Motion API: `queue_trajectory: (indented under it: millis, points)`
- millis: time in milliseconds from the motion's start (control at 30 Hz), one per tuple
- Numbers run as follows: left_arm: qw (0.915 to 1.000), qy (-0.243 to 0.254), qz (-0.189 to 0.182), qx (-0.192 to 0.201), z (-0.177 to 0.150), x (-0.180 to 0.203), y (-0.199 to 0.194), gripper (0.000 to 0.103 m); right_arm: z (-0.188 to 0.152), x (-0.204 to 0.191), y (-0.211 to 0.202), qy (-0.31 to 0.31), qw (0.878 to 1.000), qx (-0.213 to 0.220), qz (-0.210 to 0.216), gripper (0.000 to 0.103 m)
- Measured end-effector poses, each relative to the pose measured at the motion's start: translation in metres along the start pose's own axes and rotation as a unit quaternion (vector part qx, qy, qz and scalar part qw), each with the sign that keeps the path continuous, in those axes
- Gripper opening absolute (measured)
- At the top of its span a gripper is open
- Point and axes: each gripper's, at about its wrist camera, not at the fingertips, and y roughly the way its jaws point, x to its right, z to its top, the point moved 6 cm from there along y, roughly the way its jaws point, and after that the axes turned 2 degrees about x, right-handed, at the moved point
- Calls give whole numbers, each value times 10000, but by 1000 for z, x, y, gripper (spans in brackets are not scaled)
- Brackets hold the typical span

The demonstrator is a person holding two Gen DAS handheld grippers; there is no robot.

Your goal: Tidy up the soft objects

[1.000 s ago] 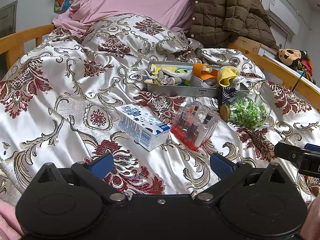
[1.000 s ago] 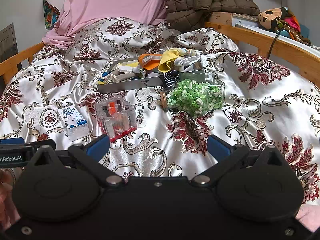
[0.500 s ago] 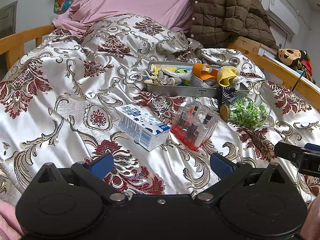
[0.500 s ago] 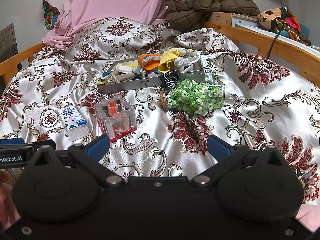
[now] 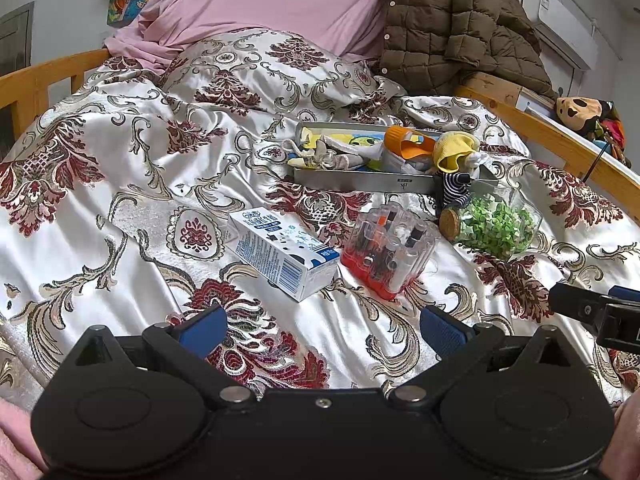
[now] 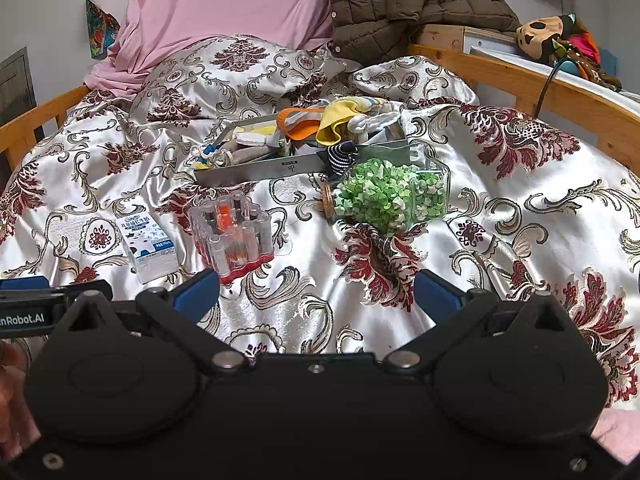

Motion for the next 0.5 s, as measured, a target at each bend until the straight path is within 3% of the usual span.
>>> queue_trajectory:
  millis: [200, 500]
  points:
    - [9999, 11, 100, -110, 0, -2, 0, 102, 0, 0, 0, 1, 10000, 4, 1, 102]
    - [9996, -212, -65, 159, 7, -2, -11, 102, 3, -1, -2, 28, 10000, 3, -14, 102]
